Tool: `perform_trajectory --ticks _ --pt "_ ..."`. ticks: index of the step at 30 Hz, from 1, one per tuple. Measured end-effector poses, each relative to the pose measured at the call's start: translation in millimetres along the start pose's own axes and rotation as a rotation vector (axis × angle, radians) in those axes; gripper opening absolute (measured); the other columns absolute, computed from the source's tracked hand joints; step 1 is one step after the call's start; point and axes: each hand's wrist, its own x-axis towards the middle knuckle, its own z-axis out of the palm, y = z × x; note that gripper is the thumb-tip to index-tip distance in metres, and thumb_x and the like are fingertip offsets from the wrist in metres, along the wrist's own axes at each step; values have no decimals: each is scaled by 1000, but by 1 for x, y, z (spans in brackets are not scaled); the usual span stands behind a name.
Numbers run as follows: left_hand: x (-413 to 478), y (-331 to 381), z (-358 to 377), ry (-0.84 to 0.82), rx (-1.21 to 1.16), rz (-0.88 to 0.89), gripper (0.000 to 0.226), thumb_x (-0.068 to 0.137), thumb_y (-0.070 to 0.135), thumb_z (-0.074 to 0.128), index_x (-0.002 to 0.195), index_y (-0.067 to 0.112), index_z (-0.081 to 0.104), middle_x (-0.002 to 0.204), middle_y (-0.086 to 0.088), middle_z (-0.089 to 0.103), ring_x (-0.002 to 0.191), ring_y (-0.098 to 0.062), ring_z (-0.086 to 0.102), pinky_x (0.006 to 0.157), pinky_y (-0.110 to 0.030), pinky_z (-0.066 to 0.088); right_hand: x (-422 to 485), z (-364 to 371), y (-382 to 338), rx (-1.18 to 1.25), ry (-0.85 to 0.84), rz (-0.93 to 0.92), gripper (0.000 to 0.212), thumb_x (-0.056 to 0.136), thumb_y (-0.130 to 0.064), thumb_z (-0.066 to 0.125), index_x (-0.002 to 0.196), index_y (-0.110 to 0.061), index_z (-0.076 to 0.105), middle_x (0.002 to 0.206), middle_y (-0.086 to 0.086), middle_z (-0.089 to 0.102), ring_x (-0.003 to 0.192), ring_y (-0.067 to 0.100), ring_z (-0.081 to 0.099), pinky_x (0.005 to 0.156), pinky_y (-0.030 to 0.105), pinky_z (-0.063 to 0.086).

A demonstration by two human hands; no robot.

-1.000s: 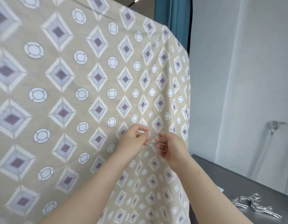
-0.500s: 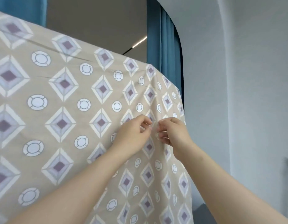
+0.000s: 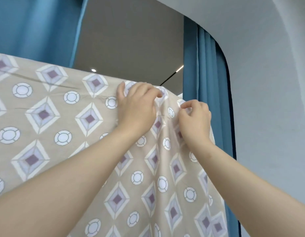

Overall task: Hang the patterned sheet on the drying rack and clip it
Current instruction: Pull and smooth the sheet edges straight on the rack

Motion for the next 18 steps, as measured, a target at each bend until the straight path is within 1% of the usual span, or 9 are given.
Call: perform_trajectory --ticks 1,2,3,4,6,8,11,15,18 --pt "6 1 -2 -53 48 -9 44 77 6 35 105 23 64 115 4 59 125 -18 44 110 -53 8 7 2 2 -61 8 -21 24 88 -15 40 105 -24 56 127 -5 45 112 16 37 104 33 29" --pt "13 0 -3 -108 108 -18 43 81 7 37 113 25 60 125 3 53 133 -18 36 111 -54 3 14 4 5 -123 -2 -36 30 90 -16 39 114 -24 54 134 -5 44 119 17 35 104 33 22" --pt "20 -1 -4 -171 161 -33 43 85 10 39 121 26 54 133 4 47 137 -18 29 111 -54 -1 19 5 6 -175 -23 -46 35 91 -18 38 122 -25 51 137 -6 45 125 18 34 103 33 20" --pt "28 -2 -4 -238 206 -55 41 89 14 38 126 28 49 135 4 45 136 -18 29 112 -55 -2 25 7 8 -206 -46 -50 38 93 -19 35 127 -26 48 136 -5 48 127 19 34 102 33 19" --pt "41 -5 -2 -358 290 -77 34 95 28 32 125 29 48 127 1 52 126 -23 39 112 -53 5 34 10 11 -232 -91 -54 38 95 -21 30 128 -26 49 123 -2 58 123 22 39 95 33 19" --pt "46 -5 1 -423 345 -86 36 97 39 27 122 28 50 121 -2 56 118 -27 44 106 -46 18 37 13 13 -252 -119 -73 35 97 -21 27 120 -22 54 108 0 63 114 23 45 86 30 17" --pt "44 -3 6 -369 403 -65 38 98 43 24 118 27 52 116 -5 57 113 -28 45 96 -41 24 36 11 14 -254 -91 -126 32 100 -25 28 112 -20 57 101 0 64 106 22 48 83 28 16" --pt "39 1 10 -275 412 -57 36 99 40 25 114 22 52 111 -8 57 107 -30 45 96 -41 24 33 6 20 -163 -20 -128 27 100 -24 30 97 -18 57 93 2 64 93 21 50 91 29 24" --pt "38 2 12 -234 401 -54 34 99 35 25 113 21 52 109 -8 57 106 -30 44 97 -41 22 37 0 19 -272 1 -179 26 100 -24 31 91 -16 53 87 3 63 84 23 49 89 31 26"
